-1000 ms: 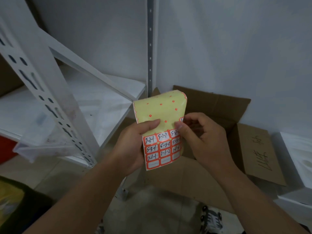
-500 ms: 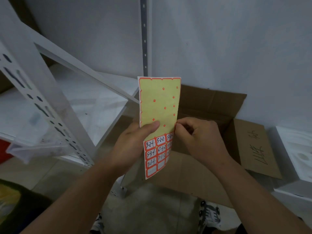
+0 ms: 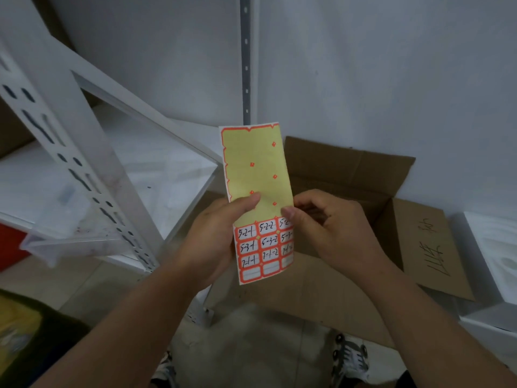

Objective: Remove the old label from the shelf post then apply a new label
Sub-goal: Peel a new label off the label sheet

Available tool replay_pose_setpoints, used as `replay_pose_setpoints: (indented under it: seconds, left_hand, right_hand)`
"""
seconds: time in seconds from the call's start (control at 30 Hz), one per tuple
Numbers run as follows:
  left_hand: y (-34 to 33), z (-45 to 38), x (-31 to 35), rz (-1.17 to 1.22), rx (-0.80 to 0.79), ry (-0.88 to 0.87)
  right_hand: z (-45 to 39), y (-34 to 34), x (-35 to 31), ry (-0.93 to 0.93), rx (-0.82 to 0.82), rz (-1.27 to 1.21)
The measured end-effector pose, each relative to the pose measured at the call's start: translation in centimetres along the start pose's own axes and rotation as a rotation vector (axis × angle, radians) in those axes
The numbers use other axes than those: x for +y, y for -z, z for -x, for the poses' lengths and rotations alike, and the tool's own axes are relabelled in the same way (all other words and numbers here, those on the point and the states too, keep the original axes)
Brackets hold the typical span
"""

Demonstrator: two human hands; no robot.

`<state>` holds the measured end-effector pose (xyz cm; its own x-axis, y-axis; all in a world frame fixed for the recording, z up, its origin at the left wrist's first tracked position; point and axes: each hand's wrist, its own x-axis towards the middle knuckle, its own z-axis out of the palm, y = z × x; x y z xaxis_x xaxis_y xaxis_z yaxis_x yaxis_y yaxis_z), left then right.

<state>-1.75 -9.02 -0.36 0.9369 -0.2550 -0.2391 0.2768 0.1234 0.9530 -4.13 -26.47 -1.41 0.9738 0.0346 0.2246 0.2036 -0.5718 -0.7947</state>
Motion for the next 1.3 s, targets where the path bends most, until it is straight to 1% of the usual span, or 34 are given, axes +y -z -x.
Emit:
replay_pose_setpoints:
  seconds: [0.17, 0.27, 0.37, 0.63, 0.93, 1.1, 1.17, 1.3]
  left_hand:
    - [0.2, 0.2, 0.3, 0.033, -0.001, -0.005]
    - [0.4, 0.3, 0.6, 0.046, 0.000, 0.010]
    - [0.6, 0.3, 0.8, 0.032, -0.004, 0.018]
    - [0.8, 0.4, 0.8, 0.029, -0.009, 0.040]
    - [1.0, 0.4, 0.8, 0.031, 0.019, 0.053]
    - [1.1, 0.4, 0.7, 0.040, 0.035, 0.045]
    - [1.1, 0.4, 0.6, 0.053, 0.029, 0.053]
    - [1.1, 0.3, 0.4, 0.087, -0.033, 0.085]
  right_hand:
    - [0.1, 0.5, -0.4, -0.064, -0.057, -0.228]
    - [0.1, 0.8, -0.6, -0.057, -0.088, -0.282]
    - [0.3, 0.9, -0.7, -0.074, -0.126, -0.396]
    - [0.2, 1.1, -0.8, -0.177, -0.183, -0.574]
    - [0.0, 0.9, -0.9, -0.234, -0.184, -0.638]
    - [-0.1, 0.7, -0.5, -0.230, -0.176, -0.624]
    - [0.0, 0.6, -0.7, -0.216, -0.151, -0.592]
    - [-0.2, 0.3, -0.7, -0.107, -0.024, -0.403]
